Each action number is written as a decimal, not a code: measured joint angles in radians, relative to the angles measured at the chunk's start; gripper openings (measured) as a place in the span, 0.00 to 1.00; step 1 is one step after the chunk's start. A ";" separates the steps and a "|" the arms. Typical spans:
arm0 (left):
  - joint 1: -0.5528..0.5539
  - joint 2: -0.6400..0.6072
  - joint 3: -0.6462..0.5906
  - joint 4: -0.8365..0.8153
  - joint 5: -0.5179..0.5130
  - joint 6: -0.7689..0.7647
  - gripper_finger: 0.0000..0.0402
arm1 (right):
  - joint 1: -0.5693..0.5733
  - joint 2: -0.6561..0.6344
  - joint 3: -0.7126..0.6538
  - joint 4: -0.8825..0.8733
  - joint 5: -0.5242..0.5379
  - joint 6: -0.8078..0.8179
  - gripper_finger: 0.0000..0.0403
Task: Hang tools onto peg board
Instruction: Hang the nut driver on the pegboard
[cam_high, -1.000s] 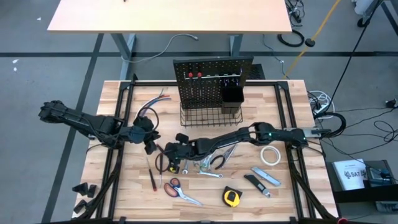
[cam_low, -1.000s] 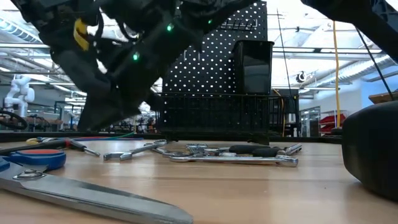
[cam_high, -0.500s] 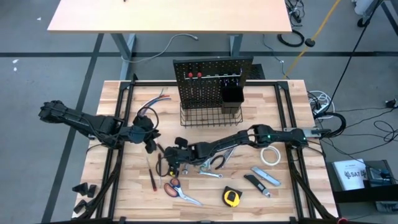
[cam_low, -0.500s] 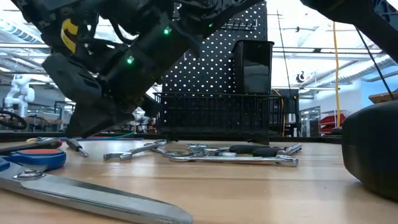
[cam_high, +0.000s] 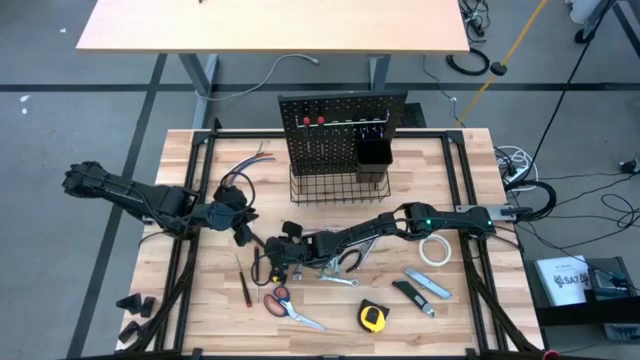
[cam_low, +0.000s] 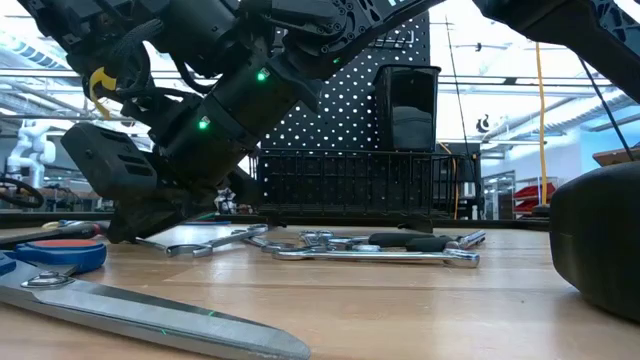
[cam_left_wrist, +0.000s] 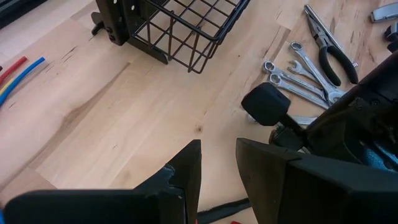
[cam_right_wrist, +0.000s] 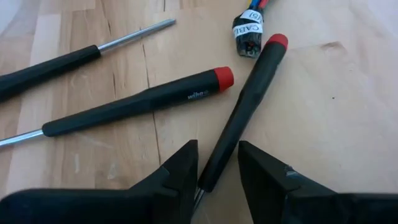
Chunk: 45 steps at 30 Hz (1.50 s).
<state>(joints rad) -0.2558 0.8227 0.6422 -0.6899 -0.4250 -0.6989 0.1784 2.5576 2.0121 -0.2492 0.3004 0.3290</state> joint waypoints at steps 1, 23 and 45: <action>0.000 0.000 0.000 0.000 0.000 0.000 0.27 | 0.000 0.000 0.001 -0.018 0.012 0.000 0.26; 0.000 0.000 0.000 0.000 0.000 0.004 0.27 | -0.003 -0.076 -0.002 -0.490 -0.036 0.077 0.09; 0.000 0.000 0.000 0.000 0.000 0.007 0.27 | -0.027 -0.115 -0.010 -0.175 -0.022 -0.090 0.40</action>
<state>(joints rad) -0.2557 0.8230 0.6418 -0.6903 -0.4248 -0.6914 0.1516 2.4424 2.0022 -0.4244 0.2788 0.2386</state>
